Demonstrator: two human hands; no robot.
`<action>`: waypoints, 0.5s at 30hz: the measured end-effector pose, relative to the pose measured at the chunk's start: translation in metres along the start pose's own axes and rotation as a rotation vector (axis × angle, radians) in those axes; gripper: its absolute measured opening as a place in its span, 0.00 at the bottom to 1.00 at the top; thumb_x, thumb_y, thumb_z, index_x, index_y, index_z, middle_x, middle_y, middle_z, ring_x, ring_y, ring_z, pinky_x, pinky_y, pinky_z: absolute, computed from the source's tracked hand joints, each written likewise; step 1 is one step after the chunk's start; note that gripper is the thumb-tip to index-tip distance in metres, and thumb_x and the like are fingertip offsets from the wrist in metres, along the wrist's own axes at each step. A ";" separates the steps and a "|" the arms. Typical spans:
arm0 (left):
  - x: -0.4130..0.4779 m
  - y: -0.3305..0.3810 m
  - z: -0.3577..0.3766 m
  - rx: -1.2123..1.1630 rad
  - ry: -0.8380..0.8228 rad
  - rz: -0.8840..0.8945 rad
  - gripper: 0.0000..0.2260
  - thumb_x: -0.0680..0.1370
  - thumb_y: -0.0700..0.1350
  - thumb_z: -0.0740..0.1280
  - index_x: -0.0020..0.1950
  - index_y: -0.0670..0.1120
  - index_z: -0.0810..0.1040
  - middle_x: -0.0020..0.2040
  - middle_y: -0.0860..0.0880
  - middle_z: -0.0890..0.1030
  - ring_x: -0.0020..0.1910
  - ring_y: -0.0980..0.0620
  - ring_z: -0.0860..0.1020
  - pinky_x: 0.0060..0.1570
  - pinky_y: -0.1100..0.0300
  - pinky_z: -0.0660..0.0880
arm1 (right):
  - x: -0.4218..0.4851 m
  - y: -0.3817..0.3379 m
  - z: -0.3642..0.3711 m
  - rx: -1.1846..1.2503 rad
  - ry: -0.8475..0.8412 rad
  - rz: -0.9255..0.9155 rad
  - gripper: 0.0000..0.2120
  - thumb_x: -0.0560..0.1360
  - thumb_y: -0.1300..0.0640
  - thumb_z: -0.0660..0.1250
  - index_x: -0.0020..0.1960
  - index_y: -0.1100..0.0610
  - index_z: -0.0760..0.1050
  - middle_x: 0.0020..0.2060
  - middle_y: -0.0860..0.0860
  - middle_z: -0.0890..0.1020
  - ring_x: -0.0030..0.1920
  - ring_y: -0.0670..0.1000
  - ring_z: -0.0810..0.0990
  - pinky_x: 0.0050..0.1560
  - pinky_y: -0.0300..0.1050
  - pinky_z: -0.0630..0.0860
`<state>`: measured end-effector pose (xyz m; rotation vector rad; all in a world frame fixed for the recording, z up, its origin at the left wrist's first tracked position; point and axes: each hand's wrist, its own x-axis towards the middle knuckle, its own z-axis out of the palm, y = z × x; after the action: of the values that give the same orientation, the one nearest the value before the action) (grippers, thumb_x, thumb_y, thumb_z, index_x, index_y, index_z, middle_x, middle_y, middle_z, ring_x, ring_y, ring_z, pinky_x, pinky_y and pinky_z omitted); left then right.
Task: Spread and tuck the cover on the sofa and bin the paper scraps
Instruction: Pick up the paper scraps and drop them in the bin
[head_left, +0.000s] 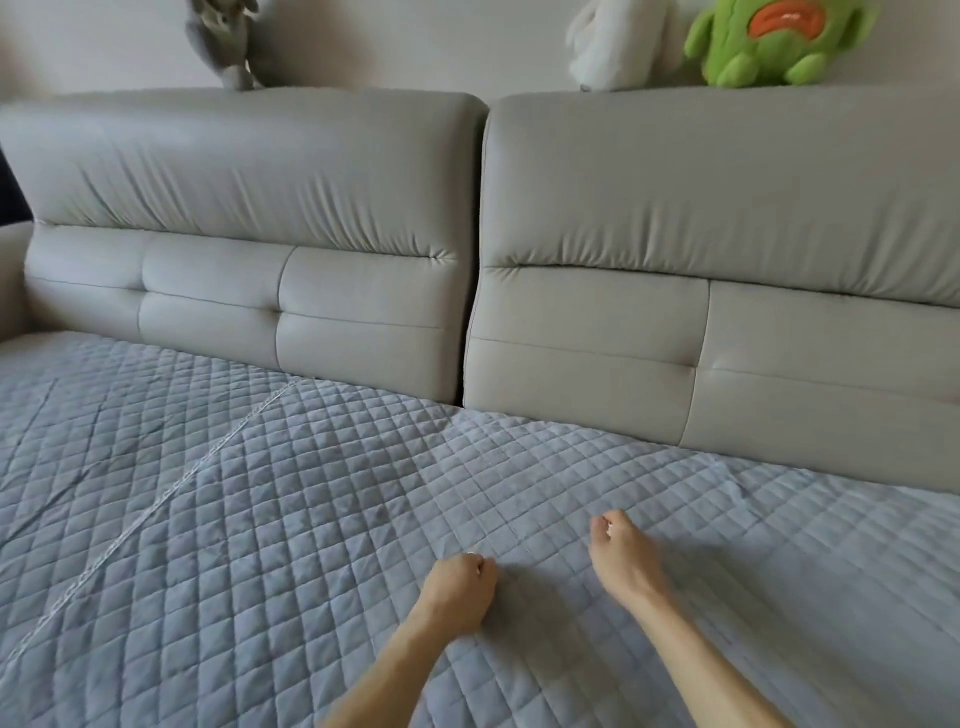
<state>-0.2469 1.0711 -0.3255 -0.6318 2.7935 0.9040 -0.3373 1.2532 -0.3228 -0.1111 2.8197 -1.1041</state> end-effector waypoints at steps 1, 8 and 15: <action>0.000 0.005 -0.013 -0.082 -0.070 -0.059 0.17 0.82 0.48 0.56 0.33 0.47 0.67 0.32 0.52 0.70 0.29 0.56 0.66 0.30 0.64 0.63 | -0.002 -0.013 -0.013 0.004 -0.019 0.044 0.14 0.83 0.53 0.52 0.53 0.59 0.73 0.50 0.56 0.81 0.51 0.58 0.78 0.44 0.46 0.66; -0.045 0.049 -0.162 -0.396 -0.074 -0.207 0.16 0.80 0.48 0.60 0.32 0.48 0.63 0.26 0.52 0.64 0.23 0.56 0.60 0.24 0.64 0.59 | -0.032 -0.172 -0.128 0.067 -0.099 -0.035 0.17 0.79 0.56 0.54 0.32 0.59 0.64 0.27 0.51 0.73 0.29 0.49 0.69 0.33 0.48 0.65; -0.135 0.085 -0.355 -0.569 0.128 -0.346 0.14 0.78 0.46 0.61 0.33 0.47 0.64 0.26 0.51 0.67 0.21 0.54 0.62 0.22 0.65 0.60 | -0.091 -0.360 -0.228 0.086 -0.300 -0.251 0.18 0.78 0.56 0.56 0.30 0.56 0.60 0.24 0.49 0.67 0.27 0.48 0.64 0.28 0.44 0.60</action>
<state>-0.1626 0.9720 0.0416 -1.2366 2.3889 1.6266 -0.2668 1.1529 0.0950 -0.5855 2.5355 -1.1425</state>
